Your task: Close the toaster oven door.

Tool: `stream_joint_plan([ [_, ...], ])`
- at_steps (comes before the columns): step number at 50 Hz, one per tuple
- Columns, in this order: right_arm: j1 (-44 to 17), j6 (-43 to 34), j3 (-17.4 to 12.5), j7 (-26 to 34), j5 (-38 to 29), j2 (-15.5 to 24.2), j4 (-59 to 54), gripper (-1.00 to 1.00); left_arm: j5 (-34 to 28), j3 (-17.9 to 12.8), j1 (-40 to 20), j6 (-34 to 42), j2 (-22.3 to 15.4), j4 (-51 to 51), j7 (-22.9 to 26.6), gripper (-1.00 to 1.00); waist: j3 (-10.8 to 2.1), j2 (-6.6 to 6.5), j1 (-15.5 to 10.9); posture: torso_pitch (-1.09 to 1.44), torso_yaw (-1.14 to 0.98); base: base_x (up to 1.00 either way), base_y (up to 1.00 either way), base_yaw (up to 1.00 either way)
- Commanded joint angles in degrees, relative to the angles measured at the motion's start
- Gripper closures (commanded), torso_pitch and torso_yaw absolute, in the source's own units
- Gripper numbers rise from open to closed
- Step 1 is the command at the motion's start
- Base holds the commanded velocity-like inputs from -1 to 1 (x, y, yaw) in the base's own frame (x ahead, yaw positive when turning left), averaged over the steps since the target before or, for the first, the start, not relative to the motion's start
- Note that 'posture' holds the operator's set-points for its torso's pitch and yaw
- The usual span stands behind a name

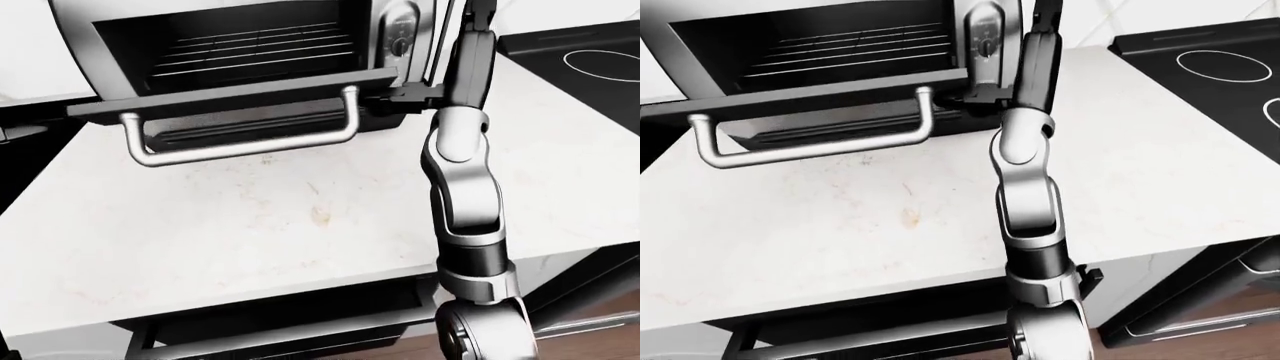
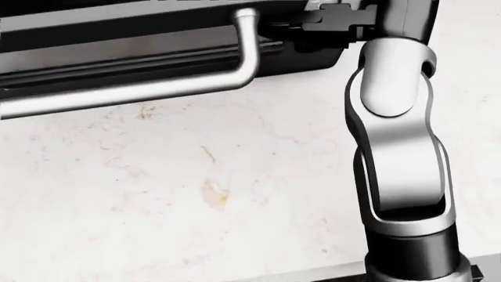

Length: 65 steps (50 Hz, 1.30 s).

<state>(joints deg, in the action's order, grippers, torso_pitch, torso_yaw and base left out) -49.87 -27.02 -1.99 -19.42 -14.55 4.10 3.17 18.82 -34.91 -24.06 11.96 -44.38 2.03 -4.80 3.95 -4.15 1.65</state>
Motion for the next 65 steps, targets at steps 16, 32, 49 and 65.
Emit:
stream_joint_plan([
  [16, -5.58, 2.98, -0.26, -1.77, 0.69, 0.72, 3.13, -1.00, -2.18, 0.28, 0.14, -1.22, 0.60, -3.72, 1.88, -1.00, -2.06, 0.16, -0.37, 0.00, 0.00, 0.00, 0.00, 0.00],
  [32, -6.03, 2.40, -0.39, -1.78, 0.99, 0.89, 3.51, -1.00, -3.39, -0.48, 3.72, -1.17, 5.32, -6.31, 4.26, -1.00, -2.12, 0.86, -0.68, 0.00, 0.00, 0.00, 0.00, 0.00],
  [49, -6.37, 1.97, -0.38, -1.72, 0.97, 0.92, 3.74, -1.00, -5.43, -0.85, 6.12, -2.45, 8.24, -9.58, 5.74, -1.00, -2.08, 1.32, -0.98, 0.00, 0.00, 0.00, 0.00, 0.00],
  [65, -7.00, 1.83, -0.23, -1.63, 0.79, 0.88, 3.37, -1.00, -6.81, -0.03, 10.44, 1.54, 14.88, -18.00, 6.11, -1.00, -2.07, 1.69, -1.07, 0.00, 0.00, 0.00, 0.00, 0.00],
])
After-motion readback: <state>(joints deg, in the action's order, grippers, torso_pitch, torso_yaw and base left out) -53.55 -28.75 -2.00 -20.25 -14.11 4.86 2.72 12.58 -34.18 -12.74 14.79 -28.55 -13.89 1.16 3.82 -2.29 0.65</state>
